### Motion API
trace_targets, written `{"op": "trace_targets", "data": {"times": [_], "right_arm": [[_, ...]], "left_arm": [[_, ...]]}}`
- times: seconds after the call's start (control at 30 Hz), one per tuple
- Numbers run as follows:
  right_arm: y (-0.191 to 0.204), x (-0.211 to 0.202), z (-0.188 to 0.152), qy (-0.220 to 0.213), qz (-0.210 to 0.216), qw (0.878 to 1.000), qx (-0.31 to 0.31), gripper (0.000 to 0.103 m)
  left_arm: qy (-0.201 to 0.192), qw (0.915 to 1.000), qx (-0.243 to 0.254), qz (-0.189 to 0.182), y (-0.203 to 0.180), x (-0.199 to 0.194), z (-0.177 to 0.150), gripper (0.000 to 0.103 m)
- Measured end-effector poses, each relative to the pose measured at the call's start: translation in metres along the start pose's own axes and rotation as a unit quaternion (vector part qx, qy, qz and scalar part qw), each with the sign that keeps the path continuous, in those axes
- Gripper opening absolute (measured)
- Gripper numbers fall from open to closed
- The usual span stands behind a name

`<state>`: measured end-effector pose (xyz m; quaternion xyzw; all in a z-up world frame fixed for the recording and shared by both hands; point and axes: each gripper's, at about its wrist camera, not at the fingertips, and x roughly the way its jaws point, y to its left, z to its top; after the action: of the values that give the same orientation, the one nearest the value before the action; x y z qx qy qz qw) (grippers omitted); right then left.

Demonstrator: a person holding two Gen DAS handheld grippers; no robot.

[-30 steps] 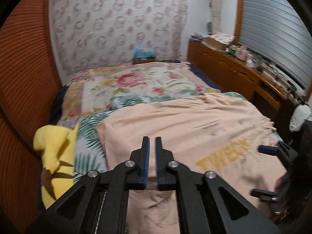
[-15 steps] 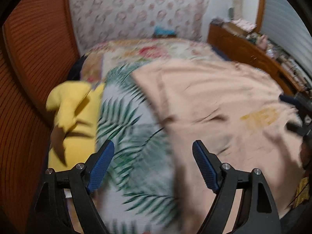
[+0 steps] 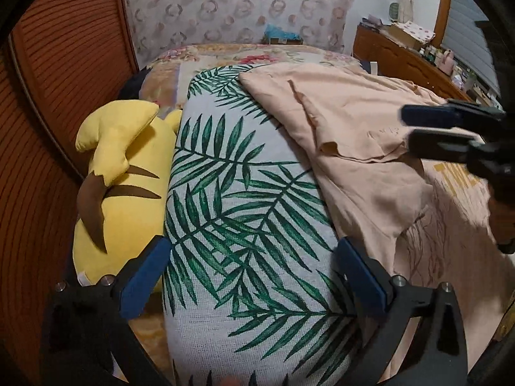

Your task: Fold small clothes

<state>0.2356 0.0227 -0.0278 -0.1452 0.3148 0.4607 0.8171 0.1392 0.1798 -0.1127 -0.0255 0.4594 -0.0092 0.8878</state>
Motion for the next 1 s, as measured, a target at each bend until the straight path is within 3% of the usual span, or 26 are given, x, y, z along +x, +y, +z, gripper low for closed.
{"op": "trace_targets", "data": {"times": [0.17,0.23,0.33,0.47,0.5,0.57,0.8,1.0], "right_arm": [[0.0,0.043,0.011,0.027,0.006,1.0,-0.008,0.047],[-0.001,0.058,0.017,0.037,0.005,0.999,-0.009,0.045],[-0.007,0.069,0.022,0.045,0.004,0.999,-0.01,0.041],[-0.009,0.07,0.024,0.048,0.001,0.999,-0.013,0.02],[-0.012,0.067,0.025,0.048,0.004,0.999,-0.01,0.01],[-0.016,0.056,0.026,0.039,0.001,0.999,-0.01,0.005],[-0.052,0.013,0.027,-0.016,-0.037,0.999,0.034,0.004],[-0.102,-0.014,0.01,-0.02,-0.099,0.99,0.099,0.004]], "left_arm": [[0.026,0.9952,-0.07,-0.063,0.023,0.01,-0.003,0.103],[0.03,0.9941,-0.076,-0.071,0.025,0.011,-0.004,0.103],[0.021,0.9966,-0.059,-0.054,0.016,0.007,-0.005,0.103],[0.019,0.9972,-0.055,-0.048,0.014,0.005,-0.004,0.103],[0.019,0.9971,-0.055,-0.048,0.015,0.005,-0.004,0.103],[0.017,0.9976,-0.052,-0.043,0.013,0.004,-0.003,0.103],[0.003,0.9994,-0.032,-0.012,0.007,-0.001,-0.001,0.103],[-0.075,0.9971,-0.003,0.01,-0.007,-0.034,0.007,0.103]]}}
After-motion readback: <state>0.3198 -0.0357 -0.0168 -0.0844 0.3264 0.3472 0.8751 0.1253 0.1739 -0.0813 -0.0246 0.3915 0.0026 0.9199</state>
